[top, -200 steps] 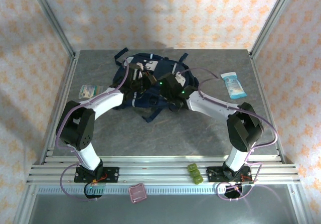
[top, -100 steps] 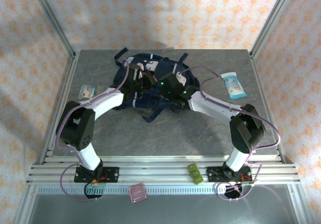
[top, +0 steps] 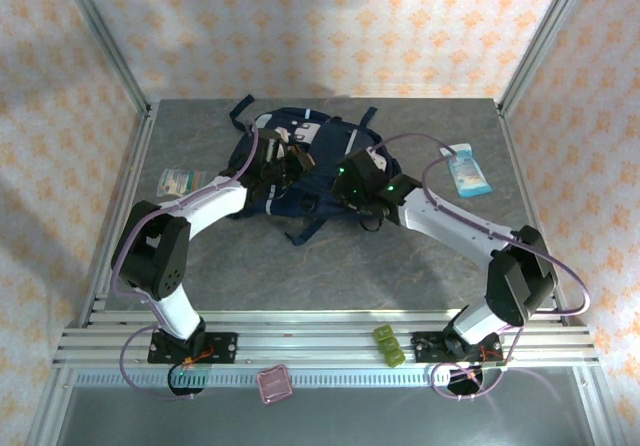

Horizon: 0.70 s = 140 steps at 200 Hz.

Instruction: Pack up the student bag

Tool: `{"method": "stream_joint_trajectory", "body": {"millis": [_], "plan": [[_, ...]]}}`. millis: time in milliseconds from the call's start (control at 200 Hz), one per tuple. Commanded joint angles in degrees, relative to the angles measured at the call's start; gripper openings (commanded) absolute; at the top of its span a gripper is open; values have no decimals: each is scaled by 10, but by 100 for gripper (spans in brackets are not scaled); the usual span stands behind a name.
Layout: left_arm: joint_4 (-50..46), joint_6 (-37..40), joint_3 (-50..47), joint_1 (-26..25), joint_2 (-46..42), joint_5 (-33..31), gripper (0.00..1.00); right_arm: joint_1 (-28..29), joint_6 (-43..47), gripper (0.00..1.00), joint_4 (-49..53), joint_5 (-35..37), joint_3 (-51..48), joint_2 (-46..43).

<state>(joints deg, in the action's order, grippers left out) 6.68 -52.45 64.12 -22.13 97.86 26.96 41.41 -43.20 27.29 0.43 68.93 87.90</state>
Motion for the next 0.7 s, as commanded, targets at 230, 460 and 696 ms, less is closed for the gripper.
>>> {"method": "stream_joint_trajectory", "body": {"millis": [230,460,696], "plan": [[75,5,8,0,-41,32,0,5,9,44,-30,19,44,49],[80,1,7,-4,-39,33,0,4,5,35,-20,39,100,101],[83,-1,5,-5,-40,33,0,4,-10,0,-17,51,106,115]]}}
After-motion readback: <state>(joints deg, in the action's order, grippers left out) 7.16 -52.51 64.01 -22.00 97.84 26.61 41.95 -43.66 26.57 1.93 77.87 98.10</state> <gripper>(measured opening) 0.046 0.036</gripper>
